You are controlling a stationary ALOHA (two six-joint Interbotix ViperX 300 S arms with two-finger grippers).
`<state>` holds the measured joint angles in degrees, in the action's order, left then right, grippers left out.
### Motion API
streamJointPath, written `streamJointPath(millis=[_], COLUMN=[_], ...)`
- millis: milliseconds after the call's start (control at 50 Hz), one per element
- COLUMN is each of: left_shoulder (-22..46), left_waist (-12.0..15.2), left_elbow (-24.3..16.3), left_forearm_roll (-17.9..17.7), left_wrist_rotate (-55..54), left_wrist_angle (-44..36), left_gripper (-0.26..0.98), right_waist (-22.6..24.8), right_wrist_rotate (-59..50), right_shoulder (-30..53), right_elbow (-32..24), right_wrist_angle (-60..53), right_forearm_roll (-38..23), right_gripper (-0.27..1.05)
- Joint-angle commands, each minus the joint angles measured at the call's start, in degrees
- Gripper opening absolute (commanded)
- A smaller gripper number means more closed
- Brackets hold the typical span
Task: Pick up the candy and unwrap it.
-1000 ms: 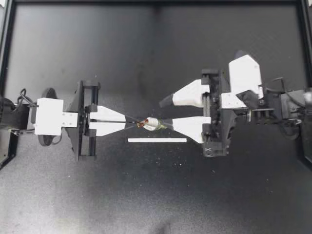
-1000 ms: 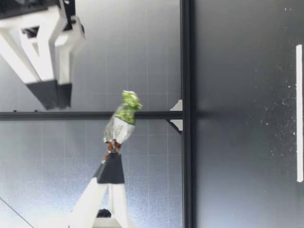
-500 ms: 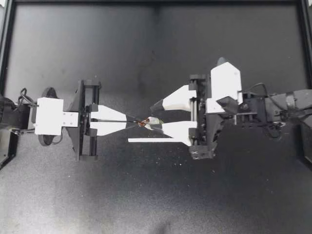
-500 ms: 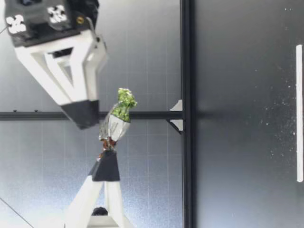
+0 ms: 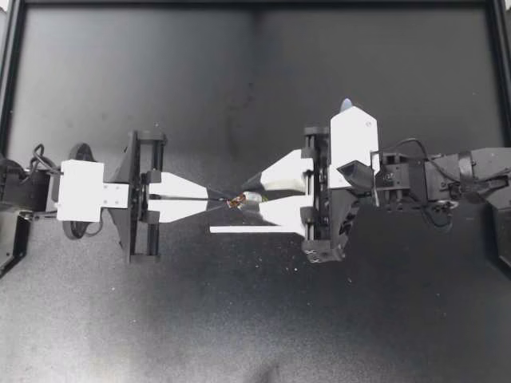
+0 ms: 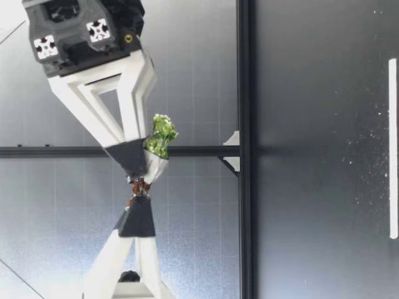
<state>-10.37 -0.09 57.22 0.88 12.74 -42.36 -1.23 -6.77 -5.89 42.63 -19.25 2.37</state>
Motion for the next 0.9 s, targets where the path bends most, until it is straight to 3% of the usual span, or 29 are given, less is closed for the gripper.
streamJointPath(millis=[0,260,580,740,820,880], left_shoulder=[-1.32,-1.41,-0.62,-0.53,-0.53,-0.53], left_waist=[-0.09,-0.09,-0.09,-0.09,-0.09,-0.09], left_elbow=[-0.44,0.35,0.0,-0.26,-0.26,-0.44], left_forearm_roll=[0.09,0.09,0.0,0.0,-0.09,-0.44], left_wrist_rotate=[0.09,0.0,-0.7,-1.32,-2.02,-3.69], left_wrist_angle=[-0.26,-0.26,0.7,2.37,3.08,3.69], left_gripper=[-0.19,-0.19,-0.15,0.03,0.21,0.42], right_waist=[-0.09,-0.09,-0.09,-0.09,-0.26,-0.35], right_wrist_rotate=[-0.09,0.09,0.53,0.97,1.05,1.14], right_shoulder=[-1.49,-2.46,-2.37,-2.11,-2.02,-2.02], right_elbow=[-1.05,-0.97,-1.41,-1.85,-1.93,-1.93], right_wrist_angle=[-0.18,1.05,1.76,1.85,1.85,1.85], right_forearm_roll=[0.09,0.09,0.0,0.0,0.0,0.0], right_gripper=[0.11,-0.1,-0.11,-0.12,-0.12,-0.12])
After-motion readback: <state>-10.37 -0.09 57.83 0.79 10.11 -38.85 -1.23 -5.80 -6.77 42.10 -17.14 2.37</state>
